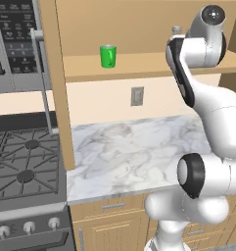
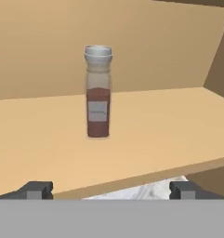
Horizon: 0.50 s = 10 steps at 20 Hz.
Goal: Take the cinnamon bottle from the cabinet and place it on the dining table, next to the plate with the cupcake. Then take the chocolate from the dining counter and place it on the cupcake plate.
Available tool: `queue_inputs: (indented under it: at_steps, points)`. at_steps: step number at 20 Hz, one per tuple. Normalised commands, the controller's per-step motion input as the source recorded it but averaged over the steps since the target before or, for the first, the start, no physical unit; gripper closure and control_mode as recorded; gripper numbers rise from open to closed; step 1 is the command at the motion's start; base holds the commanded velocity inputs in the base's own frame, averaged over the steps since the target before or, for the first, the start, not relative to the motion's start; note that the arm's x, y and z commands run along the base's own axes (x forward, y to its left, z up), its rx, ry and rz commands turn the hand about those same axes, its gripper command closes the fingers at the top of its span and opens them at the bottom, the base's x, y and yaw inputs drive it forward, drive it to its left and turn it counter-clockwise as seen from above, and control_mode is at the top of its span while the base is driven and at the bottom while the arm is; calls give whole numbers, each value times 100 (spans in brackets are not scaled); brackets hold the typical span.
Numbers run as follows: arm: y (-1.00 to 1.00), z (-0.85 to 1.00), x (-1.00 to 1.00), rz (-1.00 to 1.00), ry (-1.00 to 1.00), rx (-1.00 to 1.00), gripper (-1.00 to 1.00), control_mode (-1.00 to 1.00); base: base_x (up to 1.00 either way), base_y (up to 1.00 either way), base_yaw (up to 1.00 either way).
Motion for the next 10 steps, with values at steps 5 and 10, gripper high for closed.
queue_inputs:
  at_steps: [5, 10]
  points:
    - [0, -10, 61, 6, -1, 2, -100, -100, 0, 0, 0]
    - [-5, -11, 52, 1, -1, 0, -100, -100, 0, 0, 0]
